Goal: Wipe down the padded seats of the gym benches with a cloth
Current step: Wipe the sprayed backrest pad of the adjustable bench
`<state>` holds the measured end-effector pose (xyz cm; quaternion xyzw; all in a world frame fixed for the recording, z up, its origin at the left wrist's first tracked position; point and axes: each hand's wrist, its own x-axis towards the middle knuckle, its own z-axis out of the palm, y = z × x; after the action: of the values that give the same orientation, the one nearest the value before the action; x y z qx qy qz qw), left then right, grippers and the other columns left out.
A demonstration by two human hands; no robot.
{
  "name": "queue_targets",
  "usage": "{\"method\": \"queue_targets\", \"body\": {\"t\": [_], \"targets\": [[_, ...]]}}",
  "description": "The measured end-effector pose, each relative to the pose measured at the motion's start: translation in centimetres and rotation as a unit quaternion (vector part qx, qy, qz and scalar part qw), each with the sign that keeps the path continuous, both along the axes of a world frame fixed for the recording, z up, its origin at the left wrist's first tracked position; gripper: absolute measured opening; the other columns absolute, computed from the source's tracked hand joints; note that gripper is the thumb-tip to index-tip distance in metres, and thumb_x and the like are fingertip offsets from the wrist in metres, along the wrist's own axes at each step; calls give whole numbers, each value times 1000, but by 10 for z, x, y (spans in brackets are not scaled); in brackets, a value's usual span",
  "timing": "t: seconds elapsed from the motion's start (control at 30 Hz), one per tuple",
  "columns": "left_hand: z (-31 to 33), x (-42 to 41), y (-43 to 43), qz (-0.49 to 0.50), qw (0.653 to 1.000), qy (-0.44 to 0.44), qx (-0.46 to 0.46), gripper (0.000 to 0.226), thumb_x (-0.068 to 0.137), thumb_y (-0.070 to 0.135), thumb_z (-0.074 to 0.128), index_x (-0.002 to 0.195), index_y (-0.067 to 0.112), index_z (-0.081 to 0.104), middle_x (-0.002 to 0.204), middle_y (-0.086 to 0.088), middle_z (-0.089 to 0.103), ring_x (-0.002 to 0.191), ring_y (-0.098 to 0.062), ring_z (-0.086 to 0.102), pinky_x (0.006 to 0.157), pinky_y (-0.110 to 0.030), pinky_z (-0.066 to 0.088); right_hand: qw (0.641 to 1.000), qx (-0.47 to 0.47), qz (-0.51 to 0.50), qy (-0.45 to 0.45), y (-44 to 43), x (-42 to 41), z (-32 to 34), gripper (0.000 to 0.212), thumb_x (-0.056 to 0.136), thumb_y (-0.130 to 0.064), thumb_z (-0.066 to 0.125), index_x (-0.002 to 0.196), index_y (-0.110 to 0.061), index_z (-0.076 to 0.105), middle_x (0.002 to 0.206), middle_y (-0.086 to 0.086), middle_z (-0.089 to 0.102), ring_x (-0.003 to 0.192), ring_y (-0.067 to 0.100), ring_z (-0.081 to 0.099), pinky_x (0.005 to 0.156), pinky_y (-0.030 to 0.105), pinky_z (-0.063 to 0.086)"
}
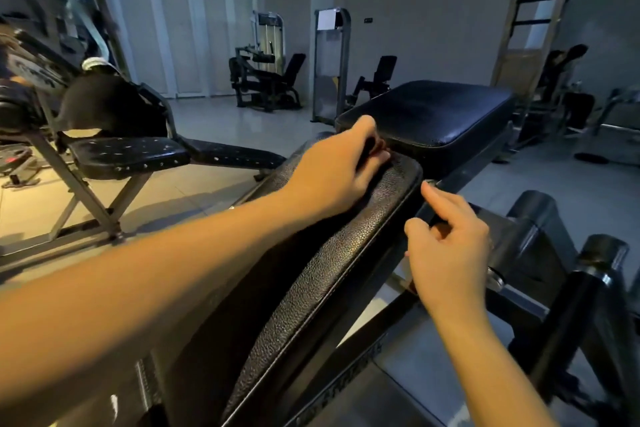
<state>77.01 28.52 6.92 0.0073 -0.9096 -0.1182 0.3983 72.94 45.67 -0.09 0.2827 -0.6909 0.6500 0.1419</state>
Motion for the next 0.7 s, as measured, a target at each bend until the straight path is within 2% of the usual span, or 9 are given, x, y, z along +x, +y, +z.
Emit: {"method": "queue_targets", "body": {"t": [0.07,0.13,0.2,0.27,0.37,0.43,0.57,0.63,0.7], "targets": [[14,-19,-35,115,992,-21,52,26,103,35,53,106,12,40,88,-5,56,87,-37,60,65,-38,35,1000,17,7,7,3,2,2,57,89,-4,64,143,-22,57,127,-12,62,55,21,53,56,30,52],[23,-29,-48,172,982,-33,73,27,104,34,52,109,11,40,94,-12,60,90,-41,60,67,-39,35,999,35,9,13,6,1,3,59,89,-6,64,145,-22,55,128,-13,62,54,12,52,60,28,49],[20,-21,-26,124,990,-27,68,24,103,34,54,105,15,38,91,-4,59,84,-32,59,67,-36,34,999,47,11,14,9,0,4,60,89,-6,64,146,-23,54,126,-10,63,53,5,49,57,20,46],[7,3,13,0,999,-17,39,24,101,33,58,101,17,40,84,6,56,74,-17,55,63,-34,35,999,45,14,14,10,2,4,61,89,-5,64,146,-23,54,125,-7,63,51,5,48,53,18,45],[-9,30,35,-103,993,-21,-58,23,99,33,60,103,14,48,82,4,59,71,-16,53,59,-33,39,999,38,16,16,7,2,3,61,89,-3,63,146,-22,54,127,-9,62,50,5,46,52,17,45],[-5,25,16,-48,995,-12,-82,22,100,34,59,104,14,50,87,0,63,77,-21,58,62,-35,40,999,38,20,9,9,0,4,60,90,-3,63,145,-24,54,129,-11,61,50,4,48,54,17,47],[8,-7,-45,158,986,-30,48,27,103,36,54,100,18,35,87,-3,54,88,-38,61,65,-37,34,998,53,31,3,13,1,5,61,91,-4,63,147,-26,52,130,-11,61,52,1,50,56,14,47],[9,-10,-46,169,983,-25,70,28,103,36,54,99,19,33,85,-1,53,84,-35,59,66,-37,35,998,55,32,5,13,2,6,62,91,-4,63,148,-25,51,129,-7,62,53,0,51,57,13,47],[3,6,-20,108,992,-19,64,27,102,37,57,99,20,36,80,6,52,76,-24,53,66,-35,35,998,56,28,7,12,1,6,62,91,-5,63,148,-24,51,130,-4,62,54,0,52,58,13,47]]}}
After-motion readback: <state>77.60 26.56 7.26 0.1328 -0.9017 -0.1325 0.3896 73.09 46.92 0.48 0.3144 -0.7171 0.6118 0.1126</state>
